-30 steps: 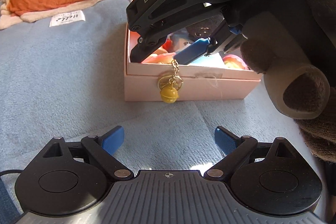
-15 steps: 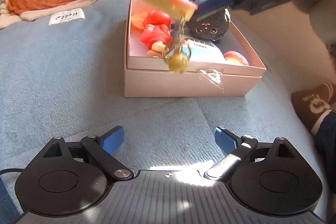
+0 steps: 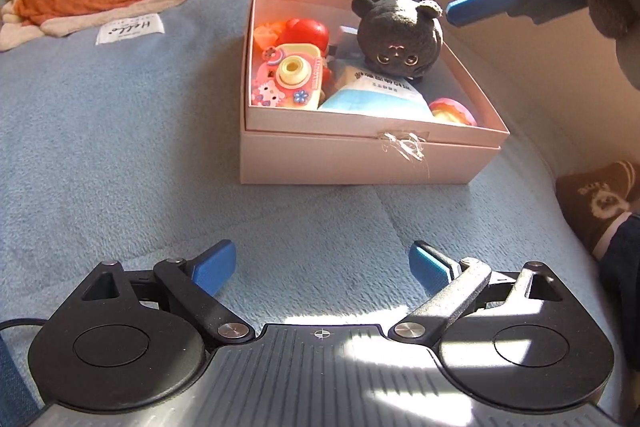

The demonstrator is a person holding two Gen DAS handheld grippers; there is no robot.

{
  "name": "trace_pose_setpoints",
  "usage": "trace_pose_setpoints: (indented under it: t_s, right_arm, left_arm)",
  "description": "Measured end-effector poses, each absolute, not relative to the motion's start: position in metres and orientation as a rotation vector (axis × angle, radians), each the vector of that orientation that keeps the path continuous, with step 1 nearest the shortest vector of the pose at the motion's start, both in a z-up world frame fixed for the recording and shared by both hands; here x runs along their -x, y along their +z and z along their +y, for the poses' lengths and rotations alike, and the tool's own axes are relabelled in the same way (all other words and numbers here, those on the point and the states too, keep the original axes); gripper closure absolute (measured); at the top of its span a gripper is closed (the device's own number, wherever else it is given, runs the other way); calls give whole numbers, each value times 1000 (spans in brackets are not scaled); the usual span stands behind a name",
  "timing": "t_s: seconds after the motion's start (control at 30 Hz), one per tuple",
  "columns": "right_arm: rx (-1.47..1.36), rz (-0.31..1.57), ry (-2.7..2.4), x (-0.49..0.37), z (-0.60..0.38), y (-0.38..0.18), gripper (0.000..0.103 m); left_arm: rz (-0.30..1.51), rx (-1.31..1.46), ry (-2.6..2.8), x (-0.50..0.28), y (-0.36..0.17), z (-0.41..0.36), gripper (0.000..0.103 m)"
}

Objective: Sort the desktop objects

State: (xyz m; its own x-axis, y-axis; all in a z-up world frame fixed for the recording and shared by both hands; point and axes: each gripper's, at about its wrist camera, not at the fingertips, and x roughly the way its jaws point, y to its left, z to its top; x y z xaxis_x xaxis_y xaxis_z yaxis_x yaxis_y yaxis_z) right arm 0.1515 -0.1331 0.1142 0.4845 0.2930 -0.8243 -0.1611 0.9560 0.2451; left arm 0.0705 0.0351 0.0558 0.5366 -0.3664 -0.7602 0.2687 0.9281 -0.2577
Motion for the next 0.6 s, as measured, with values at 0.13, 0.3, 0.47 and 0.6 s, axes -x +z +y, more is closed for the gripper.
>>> trace_pose_setpoints:
  t_s: [0.13,0.3,0.47,0.6]
  right_arm:
    - [-154,1108,233,-155,-137,86,32]
    - [-134,1133,169,-167,-129,55,33]
    - [-233,1188,189,-179,-117,42,34]
    - [-328,1141,288,-181,-117,60,34]
  left_arm:
    - [911,124,-362,-71,60,37,6]
    - [914,113,-358,-70,59,36,6]
    - [919,117,-366,-71,58,35,6]
    - [919,120,-369,-71,59,35,6]
